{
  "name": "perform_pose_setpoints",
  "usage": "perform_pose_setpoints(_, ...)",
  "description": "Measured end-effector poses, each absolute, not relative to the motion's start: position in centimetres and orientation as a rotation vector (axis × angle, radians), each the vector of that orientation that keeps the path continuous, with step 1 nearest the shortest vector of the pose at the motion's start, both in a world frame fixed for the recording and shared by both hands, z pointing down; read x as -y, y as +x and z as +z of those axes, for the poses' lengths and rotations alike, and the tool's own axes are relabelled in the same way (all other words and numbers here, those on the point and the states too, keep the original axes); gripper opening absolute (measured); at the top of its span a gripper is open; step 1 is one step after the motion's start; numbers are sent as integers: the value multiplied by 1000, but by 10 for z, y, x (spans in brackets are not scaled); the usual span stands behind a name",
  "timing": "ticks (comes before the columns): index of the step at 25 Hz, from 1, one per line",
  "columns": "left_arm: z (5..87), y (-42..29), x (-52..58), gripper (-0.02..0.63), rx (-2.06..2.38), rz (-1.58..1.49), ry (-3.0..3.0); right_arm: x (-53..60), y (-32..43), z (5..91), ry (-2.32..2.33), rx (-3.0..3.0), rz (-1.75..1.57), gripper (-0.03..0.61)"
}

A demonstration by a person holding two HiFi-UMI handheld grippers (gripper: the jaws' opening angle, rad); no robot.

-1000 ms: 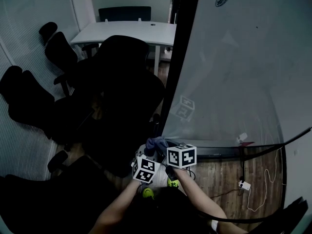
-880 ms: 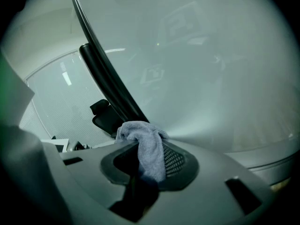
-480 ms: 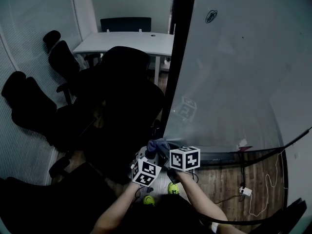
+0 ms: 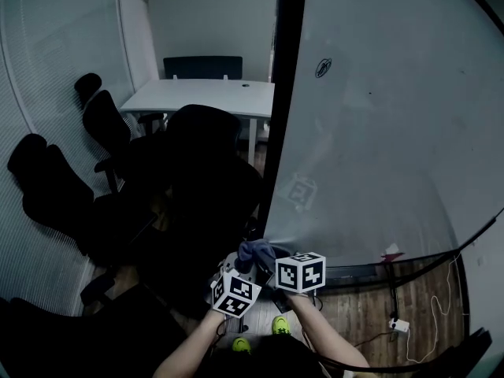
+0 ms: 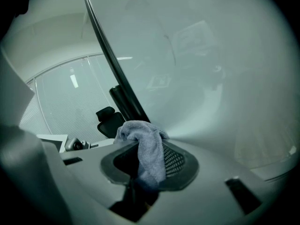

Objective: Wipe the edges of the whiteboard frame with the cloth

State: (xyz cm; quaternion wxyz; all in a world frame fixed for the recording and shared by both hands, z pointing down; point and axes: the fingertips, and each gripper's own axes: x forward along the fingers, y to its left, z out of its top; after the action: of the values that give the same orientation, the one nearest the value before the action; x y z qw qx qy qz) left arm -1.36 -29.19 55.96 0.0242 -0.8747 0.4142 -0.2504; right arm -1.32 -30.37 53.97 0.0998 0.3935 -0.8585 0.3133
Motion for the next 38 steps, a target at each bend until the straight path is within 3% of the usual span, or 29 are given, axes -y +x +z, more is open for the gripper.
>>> perform_pose_setpoints(25, 489, -7, 295, 14, -1224, -744, -2603, 307, -10, 467, 1184, 2671, 798, 104)
perform_pose_setpoints(38, 441, -3, 300, 14, -1197, -671, -2555, 309, -9, 416, 1220, 2680, 508, 104)
